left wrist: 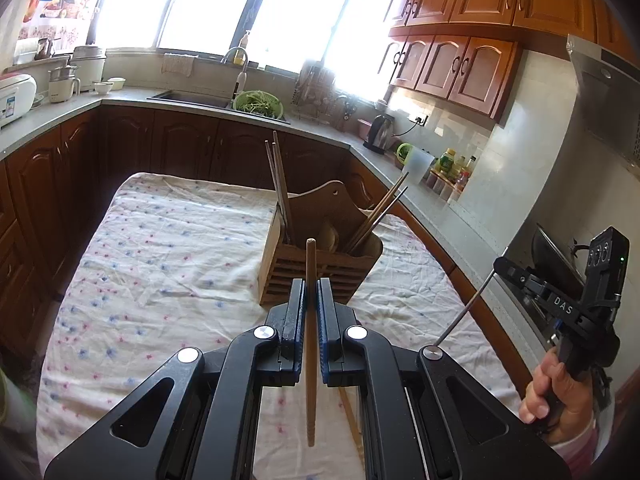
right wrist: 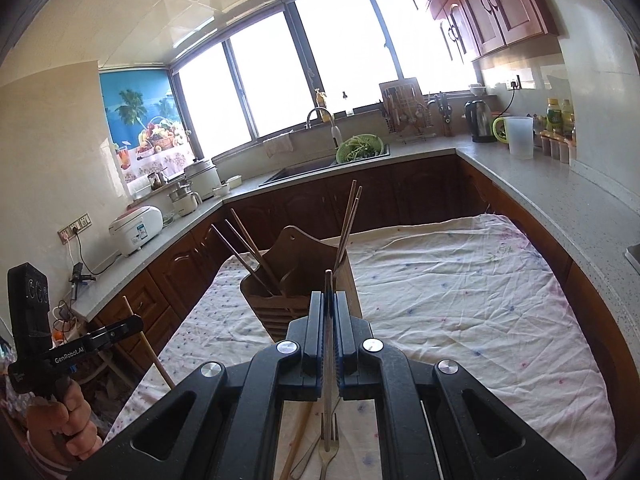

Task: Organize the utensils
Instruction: 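Lift both held chopsticks and lower them into the wooden holder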

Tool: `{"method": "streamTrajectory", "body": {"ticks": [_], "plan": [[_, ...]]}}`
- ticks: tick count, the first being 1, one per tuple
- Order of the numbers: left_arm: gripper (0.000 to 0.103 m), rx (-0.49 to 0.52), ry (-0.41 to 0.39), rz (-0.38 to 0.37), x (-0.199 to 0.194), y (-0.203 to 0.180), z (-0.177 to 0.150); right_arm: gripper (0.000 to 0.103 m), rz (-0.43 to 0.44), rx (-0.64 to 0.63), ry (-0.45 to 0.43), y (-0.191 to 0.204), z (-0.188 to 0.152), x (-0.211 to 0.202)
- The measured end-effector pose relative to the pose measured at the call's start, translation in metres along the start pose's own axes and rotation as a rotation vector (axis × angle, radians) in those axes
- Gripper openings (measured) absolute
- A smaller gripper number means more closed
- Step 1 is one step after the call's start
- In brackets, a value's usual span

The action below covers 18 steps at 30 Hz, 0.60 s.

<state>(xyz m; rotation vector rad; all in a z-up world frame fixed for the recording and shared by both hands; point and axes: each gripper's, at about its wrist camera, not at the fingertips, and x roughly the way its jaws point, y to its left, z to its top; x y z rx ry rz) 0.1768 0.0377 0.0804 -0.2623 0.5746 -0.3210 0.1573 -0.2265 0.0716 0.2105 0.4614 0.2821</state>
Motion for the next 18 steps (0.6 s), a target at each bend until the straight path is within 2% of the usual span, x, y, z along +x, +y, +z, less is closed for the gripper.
{"method": "streamTrajectory", "body": {"ticks": [8,18], "plan": [[0.005,0.001,-0.048,-0.001,-0.001,0.000,0.018,0.004,0.010,-0.004,-0.040,0.003,0.015,0.003],[0.005,-0.004,-0.172,0.001,-0.001,0.001,0.062,0.004,0.024,0.009,-0.118,0.004,0.053,0.012]]}}
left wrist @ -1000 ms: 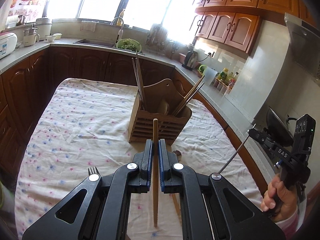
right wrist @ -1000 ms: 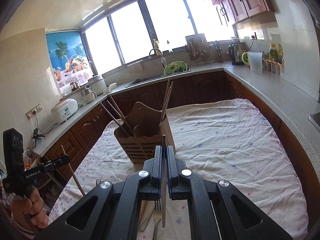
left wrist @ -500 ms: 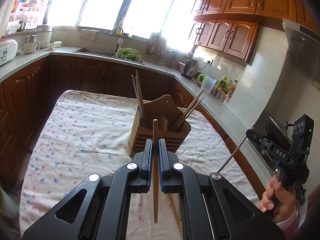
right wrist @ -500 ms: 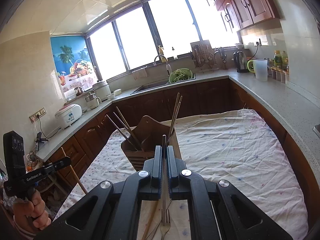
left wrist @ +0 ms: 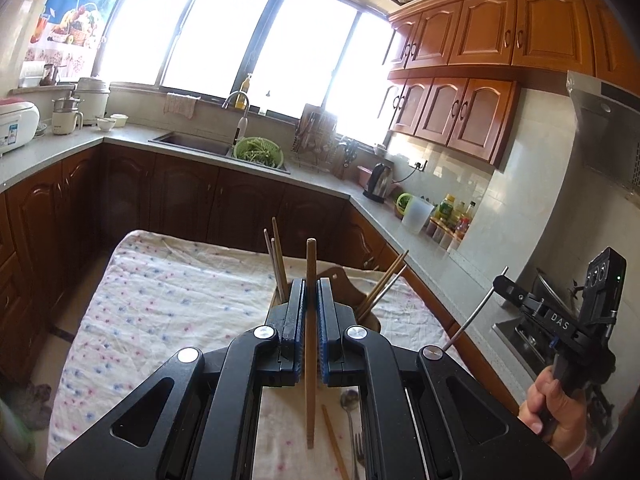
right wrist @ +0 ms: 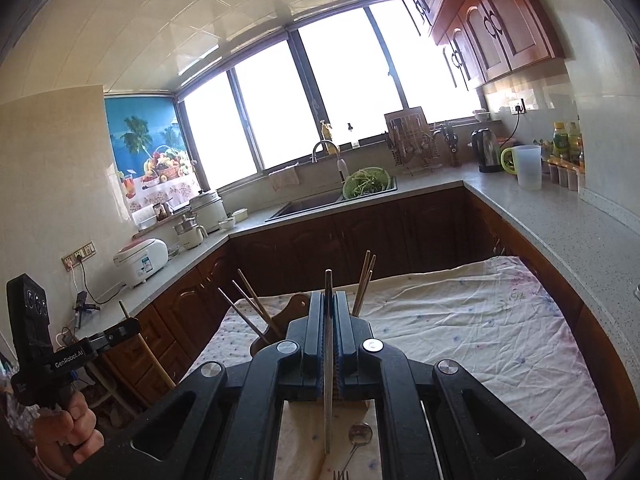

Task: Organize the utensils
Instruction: 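Lift both held chopsticks and lower them into the wooden holder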

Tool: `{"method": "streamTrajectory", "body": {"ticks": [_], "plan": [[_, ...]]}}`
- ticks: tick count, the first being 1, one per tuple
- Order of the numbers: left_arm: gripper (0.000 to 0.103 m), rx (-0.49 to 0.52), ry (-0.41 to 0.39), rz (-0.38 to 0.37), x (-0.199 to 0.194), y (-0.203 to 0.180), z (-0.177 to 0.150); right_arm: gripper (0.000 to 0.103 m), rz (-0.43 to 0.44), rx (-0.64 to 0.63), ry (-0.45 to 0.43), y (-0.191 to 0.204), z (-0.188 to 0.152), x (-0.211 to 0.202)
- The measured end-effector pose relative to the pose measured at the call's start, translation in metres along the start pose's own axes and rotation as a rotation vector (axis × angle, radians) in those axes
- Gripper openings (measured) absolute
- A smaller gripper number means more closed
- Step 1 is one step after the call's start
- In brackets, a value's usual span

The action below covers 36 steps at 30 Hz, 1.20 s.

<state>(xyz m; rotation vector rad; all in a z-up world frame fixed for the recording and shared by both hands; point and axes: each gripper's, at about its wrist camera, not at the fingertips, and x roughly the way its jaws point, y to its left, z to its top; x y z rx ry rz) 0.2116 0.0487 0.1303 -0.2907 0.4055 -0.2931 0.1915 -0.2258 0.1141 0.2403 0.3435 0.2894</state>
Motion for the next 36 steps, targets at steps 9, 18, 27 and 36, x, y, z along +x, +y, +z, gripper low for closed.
{"method": "streamTrajectory", "body": {"ticks": [9,18,27,36], "plan": [[0.005,0.008,-0.134,0.011,0.015,-0.001,0.055,0.004,0.006,-0.007,-0.081,0.006,0.045,0.024],[0.005,-0.016,-0.179,0.035,0.061,0.011,0.070,0.004,-0.019,-0.013,-0.103,0.000,0.061,0.063],[0.005,-0.067,-0.104,0.092,0.114,0.035,0.021,0.004,-0.035,0.009,-0.041,-0.017,0.026,0.099],[0.006,-0.064,-0.029,0.085,0.136,0.033,-0.012,0.004,-0.033,0.070,0.066,-0.034,-0.014,0.123]]}}
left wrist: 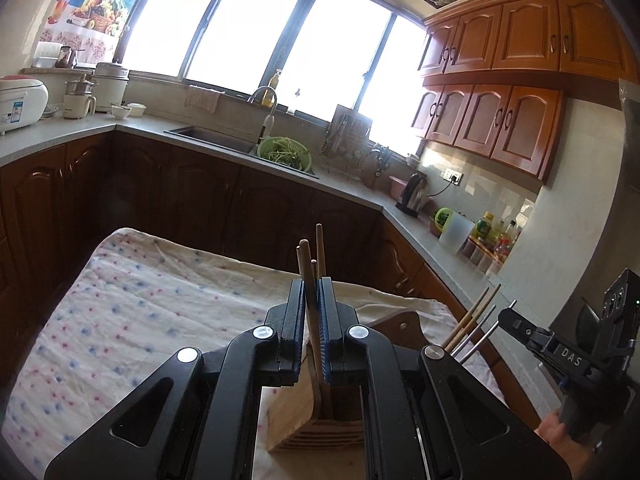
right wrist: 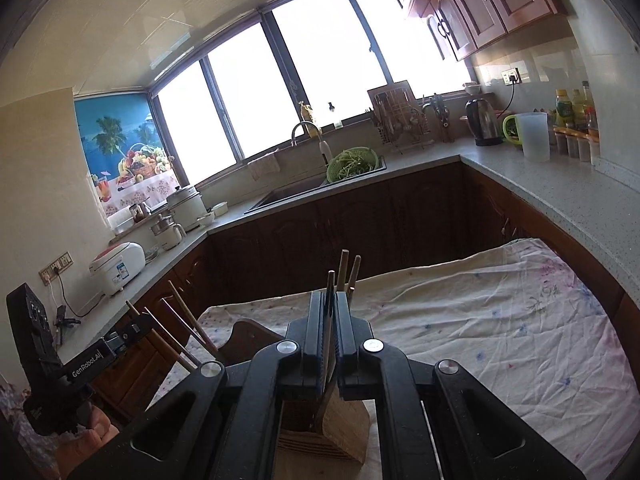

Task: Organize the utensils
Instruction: 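Lift both held chopsticks and lower them into the wooden holder, then open both tools to drop the chopsticks into the holder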

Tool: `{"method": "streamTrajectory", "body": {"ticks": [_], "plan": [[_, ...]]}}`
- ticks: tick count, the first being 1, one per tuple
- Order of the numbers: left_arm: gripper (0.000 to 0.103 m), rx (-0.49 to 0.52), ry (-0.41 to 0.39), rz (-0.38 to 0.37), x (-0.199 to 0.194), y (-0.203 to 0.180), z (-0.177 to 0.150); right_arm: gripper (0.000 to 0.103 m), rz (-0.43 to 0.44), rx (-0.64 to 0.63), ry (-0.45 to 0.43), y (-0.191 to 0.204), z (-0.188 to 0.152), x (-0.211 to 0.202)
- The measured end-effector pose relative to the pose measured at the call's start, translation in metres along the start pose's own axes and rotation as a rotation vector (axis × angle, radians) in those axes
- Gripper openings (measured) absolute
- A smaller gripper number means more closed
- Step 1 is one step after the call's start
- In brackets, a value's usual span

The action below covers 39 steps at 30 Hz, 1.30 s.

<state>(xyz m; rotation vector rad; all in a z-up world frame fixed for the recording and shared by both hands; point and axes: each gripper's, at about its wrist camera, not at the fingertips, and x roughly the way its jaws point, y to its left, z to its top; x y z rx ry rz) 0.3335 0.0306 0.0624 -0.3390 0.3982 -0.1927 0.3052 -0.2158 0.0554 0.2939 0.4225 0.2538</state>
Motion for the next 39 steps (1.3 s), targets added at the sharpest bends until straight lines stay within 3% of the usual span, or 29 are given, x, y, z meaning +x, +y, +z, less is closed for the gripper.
{"method": "streamTrajectory", "body": {"ticks": [13,15,17,18,19,20,21,22,25,28,39], "plan": [[0.006,0.017,0.036,-0.003,0.005,-0.004,0.004,0.005,0.001,0.014,0.038,0.000,-0.003,0.007],[0.007,0.018,0.041,-0.003,0.007,-0.002,0.005,0.010,0.007,0.019,0.043,0.000,-0.003,0.007],[0.010,0.017,0.051,0.002,0.007,-0.002,0.005,0.011,0.015,0.029,0.046,-0.002,-0.003,0.007],[0.020,0.014,0.056,0.008,0.007,-0.001,0.006,0.012,0.017,0.031,0.047,-0.003,-0.002,0.006],[0.041,0.007,0.059,0.014,0.006,0.001,0.006,0.017,0.015,0.031,0.042,-0.002,-0.002,0.004],[0.054,-0.002,0.053,0.020,0.003,0.002,0.006,0.023,0.012,0.032,0.034,-0.003,-0.001,0.002],[0.064,-0.009,0.039,0.027,0.000,0.004,0.006,0.037,0.017,0.036,0.026,-0.003,0.000,0.000],[0.065,-0.011,0.031,0.032,-0.004,0.005,0.005,0.049,0.017,0.040,0.017,-0.003,0.000,-0.003],[0.073,-0.029,0.051,0.036,-0.010,0.009,0.004,0.070,0.007,0.051,-0.004,-0.006,0.000,-0.012],[0.082,-0.038,0.062,0.053,-0.021,0.014,-0.003,0.086,0.021,0.066,-0.016,-0.010,-0.003,-0.024],[0.088,-0.069,0.136,0.101,-0.063,0.032,-0.035,0.089,-0.001,0.074,0.015,-0.025,-0.042,-0.070]]}}
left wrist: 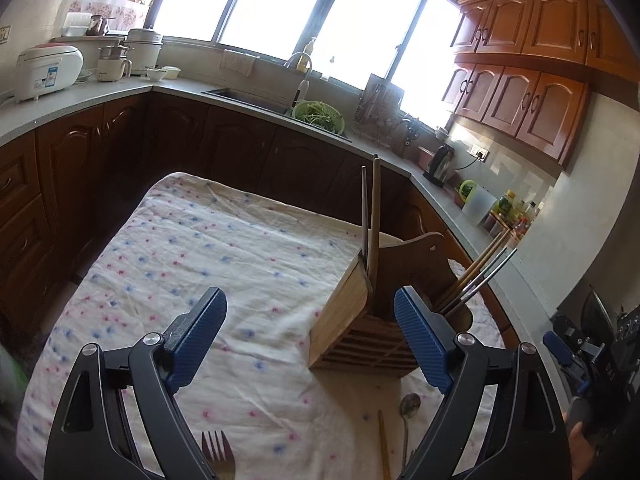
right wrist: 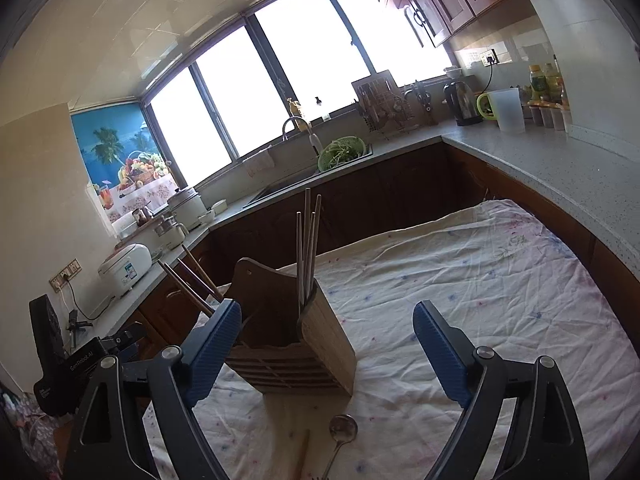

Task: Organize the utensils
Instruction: 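Open both tools to drop the chopsticks into the holder, then move both tools down toward the last wooden chopstick and the silver spoon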

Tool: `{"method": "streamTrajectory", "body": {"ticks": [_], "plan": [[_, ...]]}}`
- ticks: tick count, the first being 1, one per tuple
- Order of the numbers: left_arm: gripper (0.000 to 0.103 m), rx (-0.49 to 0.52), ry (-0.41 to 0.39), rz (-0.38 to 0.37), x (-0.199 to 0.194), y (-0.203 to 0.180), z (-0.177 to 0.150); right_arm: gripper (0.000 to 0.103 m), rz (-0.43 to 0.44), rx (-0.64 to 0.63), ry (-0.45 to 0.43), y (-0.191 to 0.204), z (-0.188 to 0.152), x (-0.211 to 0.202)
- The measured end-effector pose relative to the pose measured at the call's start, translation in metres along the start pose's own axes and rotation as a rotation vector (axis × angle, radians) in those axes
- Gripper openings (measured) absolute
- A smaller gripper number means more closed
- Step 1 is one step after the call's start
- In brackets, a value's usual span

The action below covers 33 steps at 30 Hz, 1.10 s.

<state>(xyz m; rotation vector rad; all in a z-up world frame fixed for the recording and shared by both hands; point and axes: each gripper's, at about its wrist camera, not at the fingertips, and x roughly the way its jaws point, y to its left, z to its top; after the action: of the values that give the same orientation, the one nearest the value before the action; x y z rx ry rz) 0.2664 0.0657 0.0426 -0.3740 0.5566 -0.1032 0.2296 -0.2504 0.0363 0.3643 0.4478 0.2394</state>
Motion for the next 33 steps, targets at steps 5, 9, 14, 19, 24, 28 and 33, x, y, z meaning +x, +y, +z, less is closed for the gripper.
{"method": "streamTrajectory", "body": {"ticks": [5,9,14,19,24,28,33], "plan": [[0.088,-0.002,0.012,0.015,-0.018,0.005,-0.013,0.089,-0.017,0.013,0.007,-0.007,-0.013,-0.021],[0.088,0.016,0.032,0.015,-0.028,0.002,-0.025,0.089,-0.022,0.005,0.021,-0.009,-0.022,-0.034],[0.089,0.029,0.057,0.022,-0.039,0.002,-0.040,0.093,-0.021,-0.019,0.057,-0.006,-0.041,-0.047],[0.089,0.042,0.098,0.020,-0.042,0.001,-0.059,0.095,-0.014,-0.029,0.110,-0.007,-0.064,-0.052],[0.089,0.061,0.154,0.026,-0.038,0.002,-0.081,0.100,-0.005,-0.048,0.164,-0.006,-0.090,-0.051],[0.089,0.062,0.200,0.033,-0.031,0.003,-0.095,0.100,-0.004,-0.057,0.205,-0.005,-0.106,-0.046],[0.089,0.084,0.241,0.032,-0.023,-0.004,-0.104,0.099,0.004,-0.052,0.243,-0.006,-0.116,-0.034]]}}
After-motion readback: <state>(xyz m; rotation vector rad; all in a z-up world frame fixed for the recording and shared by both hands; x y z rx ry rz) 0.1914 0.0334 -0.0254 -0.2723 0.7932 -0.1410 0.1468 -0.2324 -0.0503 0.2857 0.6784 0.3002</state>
